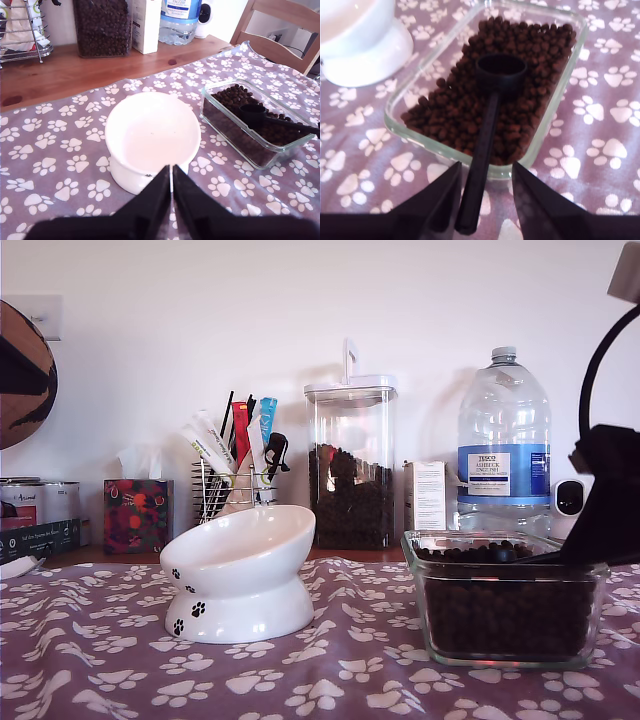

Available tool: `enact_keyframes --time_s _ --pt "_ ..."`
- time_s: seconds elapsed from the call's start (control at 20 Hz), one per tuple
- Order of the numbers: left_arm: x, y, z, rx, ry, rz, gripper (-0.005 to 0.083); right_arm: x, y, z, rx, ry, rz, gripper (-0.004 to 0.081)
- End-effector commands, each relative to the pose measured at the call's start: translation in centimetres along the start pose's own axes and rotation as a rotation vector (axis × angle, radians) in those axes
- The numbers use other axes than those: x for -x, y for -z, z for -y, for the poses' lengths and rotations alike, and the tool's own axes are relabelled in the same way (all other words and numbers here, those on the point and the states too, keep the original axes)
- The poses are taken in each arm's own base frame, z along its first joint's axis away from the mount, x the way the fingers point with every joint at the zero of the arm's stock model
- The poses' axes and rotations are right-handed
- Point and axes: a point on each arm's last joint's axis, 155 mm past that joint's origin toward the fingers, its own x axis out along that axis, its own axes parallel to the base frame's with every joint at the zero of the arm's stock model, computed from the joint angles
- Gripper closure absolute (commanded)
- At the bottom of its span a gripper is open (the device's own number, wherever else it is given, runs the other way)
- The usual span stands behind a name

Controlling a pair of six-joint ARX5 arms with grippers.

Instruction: Measure one spoon of cat food and pour it into the food bowl

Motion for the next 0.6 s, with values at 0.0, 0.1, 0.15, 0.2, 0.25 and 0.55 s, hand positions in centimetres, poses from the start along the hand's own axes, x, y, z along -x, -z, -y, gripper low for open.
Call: enact_keyframes --time_s 0.0,0.1,0.15,0.2,0.25,0.55 --pt "-0.09 0.05 0.02 -0.001 0.002 0.000 0.0794 -0.31 0.92 0.20 -0.002 0.009 -0.014 0.0543" --pt "-0.09 0.05 0.02 -0.001 0.002 0.000 0.0794 -0.37 0.59 0.18 -0.010 0.010 -0.001 0.0600" --pt "-0.09 0.05 0.02 -0.001 0.002 0.000 0.0794 -0.39 0.40 0.21 -0.013 0.013 0.007 0.0629" --pt "-0.09 0.05 0.02 -0.001 0.002 0.000 0.0794 -0.39 0.24 0.29 -0.014 0.018 0.014 0.0650" --pt "-0.09 0.06 0.02 -0.001 0.002 -0.001 0.0794 -0.39 0.13 0.26 -0.016 0.016 0.018 0.0668" --pt "-0.09 0.05 0.02 -0.001 0.002 0.000 0.0794 -0.38 0.11 0.24 -0.016 0.016 0.018 0.0783"
